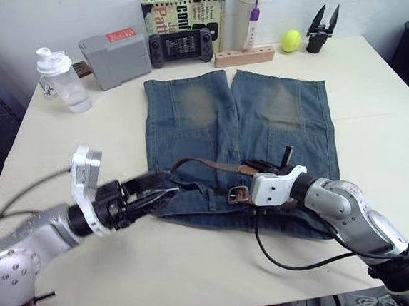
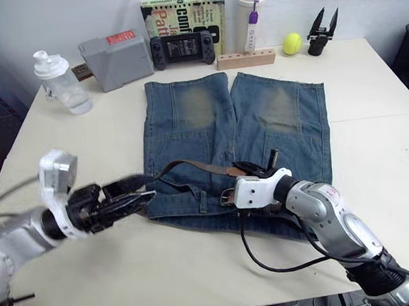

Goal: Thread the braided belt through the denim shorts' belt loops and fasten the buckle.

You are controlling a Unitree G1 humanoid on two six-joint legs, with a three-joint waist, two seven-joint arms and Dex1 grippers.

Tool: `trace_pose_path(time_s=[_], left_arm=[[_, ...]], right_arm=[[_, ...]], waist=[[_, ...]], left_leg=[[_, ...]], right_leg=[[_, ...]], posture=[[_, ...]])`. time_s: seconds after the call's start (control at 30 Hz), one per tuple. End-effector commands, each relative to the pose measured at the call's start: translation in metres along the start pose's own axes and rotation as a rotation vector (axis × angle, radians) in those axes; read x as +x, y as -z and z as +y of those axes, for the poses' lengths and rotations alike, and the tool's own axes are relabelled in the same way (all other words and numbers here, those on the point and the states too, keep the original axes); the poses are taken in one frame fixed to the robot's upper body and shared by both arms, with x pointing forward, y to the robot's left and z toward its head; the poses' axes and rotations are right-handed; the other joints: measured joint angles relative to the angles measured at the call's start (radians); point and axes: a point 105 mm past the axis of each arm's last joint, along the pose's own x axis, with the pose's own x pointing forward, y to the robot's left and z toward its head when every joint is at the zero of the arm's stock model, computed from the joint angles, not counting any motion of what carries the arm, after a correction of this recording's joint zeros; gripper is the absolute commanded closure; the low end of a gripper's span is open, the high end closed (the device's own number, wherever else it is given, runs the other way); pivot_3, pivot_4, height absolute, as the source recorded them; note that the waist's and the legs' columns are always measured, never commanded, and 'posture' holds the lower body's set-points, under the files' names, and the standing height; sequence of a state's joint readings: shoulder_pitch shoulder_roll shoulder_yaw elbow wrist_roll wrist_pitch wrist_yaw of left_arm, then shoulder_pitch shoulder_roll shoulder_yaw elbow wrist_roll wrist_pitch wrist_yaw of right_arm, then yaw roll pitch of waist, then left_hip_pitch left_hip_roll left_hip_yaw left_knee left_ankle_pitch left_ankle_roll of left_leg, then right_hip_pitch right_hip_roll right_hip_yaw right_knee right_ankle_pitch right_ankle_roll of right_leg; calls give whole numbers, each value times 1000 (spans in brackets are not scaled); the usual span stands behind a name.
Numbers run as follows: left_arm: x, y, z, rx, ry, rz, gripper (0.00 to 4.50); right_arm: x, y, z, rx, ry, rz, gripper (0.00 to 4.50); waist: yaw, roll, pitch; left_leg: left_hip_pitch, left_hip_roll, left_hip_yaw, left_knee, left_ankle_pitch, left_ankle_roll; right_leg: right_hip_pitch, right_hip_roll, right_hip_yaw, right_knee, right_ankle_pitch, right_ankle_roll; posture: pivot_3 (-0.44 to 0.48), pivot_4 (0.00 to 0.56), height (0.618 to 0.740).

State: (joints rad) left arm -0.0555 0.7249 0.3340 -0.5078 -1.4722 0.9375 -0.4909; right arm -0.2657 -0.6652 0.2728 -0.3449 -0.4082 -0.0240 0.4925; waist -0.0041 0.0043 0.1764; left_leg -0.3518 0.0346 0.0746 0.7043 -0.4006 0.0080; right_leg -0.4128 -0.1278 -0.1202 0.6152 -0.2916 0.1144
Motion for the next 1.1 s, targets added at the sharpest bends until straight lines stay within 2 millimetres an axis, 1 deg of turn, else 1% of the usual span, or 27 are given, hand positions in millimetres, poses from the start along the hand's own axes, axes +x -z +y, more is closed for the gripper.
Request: trace_pose_path(time_s=[0.03,0.07,0.13,0.2,0.3,0.43,0.63,0.83,1.03,1.07,1.1], left_arm=[[28,10,8,-405,-135,-226,1090],[37,9,17,-526,-197,-325,1090],[50,7,25,-704,-274,-449,1090],[57,3,23,-791,-300,-514,1090],[60,4,25,-876,-370,-531,1090],[61,4,28,-924,-410,-544,1090],[66,7,36,-949,-412,-528,1090],[81,17,37,-951,-375,-442,1090],[86,22,40,-976,-375,-418,1090],[88,21,40,-971,-370,-412,1643],[89,21,40,-972,-368,-407,1997]], right_arm=[[-1,-16,-8,-101,91,-66,4500],[-2,-19,-8,-140,108,-82,4500],[-5,-21,-8,-195,139,-99,4500],[-7,-22,-7,-229,153,-109,4500],[-9,-21,-8,-251,174,-114,4500],[-8,-22,-8,-257,183,-127,4500],[-5,-27,-7,-256,188,-145,4500],[-7,-30,-11,-264,209,-144,4500],[-9,-30,-12,-269,213,-142,4500],[-9,-31,-12,-268,213,-143,4500],[-9,-31,-11,-268,213,-143,4500]], waist=[[6,0,0],[9,0,0],[18,0,0],[22,-4,-1],[22,-4,-2],[19,-4,-2],[19,-4,-2],[28,-4,-2],[27,-4,-2],[28,-4,-2],[28,-4,-2]], left_leg=[[0,-2,-3,1,0,0],[-1,-5,-8,5,0,1],[-1,-7,-11,10,-1,3],[-1,-8,-11,12,-2,5],[-1,-10,-9,12,-2,5],[0,-7,-9,12,-2,4],[0,-6,-9,12,-2,4],[0,-6,-10,12,-2,4],[0,-6,-10,11,-2,4],[0,-6,-10,11,-2,4],[0,-6,-10,11,-2,4]], right_leg=[[1,-2,0,2,0,0],[3,-3,0,4,0,0],[6,-4,3,4,0,0],[8,-2,4,3,0,1],[9,1,2,0,0,1],[12,6,1,-5,0,1],[13,9,1,-7,0,1],[15,10,1,-10,1,1],[16,10,0,-11,1,1],[16,10,0,-11,1,1],[16,10,0,-11,1,1]], posture=[[0,150,731],[0,150,731],[0,150,731],[0,150,731],[0,150,731],[0,150,731],[0,150,731],[0,150,731],[0,150,731],[0,150,731],[0,150,731]])
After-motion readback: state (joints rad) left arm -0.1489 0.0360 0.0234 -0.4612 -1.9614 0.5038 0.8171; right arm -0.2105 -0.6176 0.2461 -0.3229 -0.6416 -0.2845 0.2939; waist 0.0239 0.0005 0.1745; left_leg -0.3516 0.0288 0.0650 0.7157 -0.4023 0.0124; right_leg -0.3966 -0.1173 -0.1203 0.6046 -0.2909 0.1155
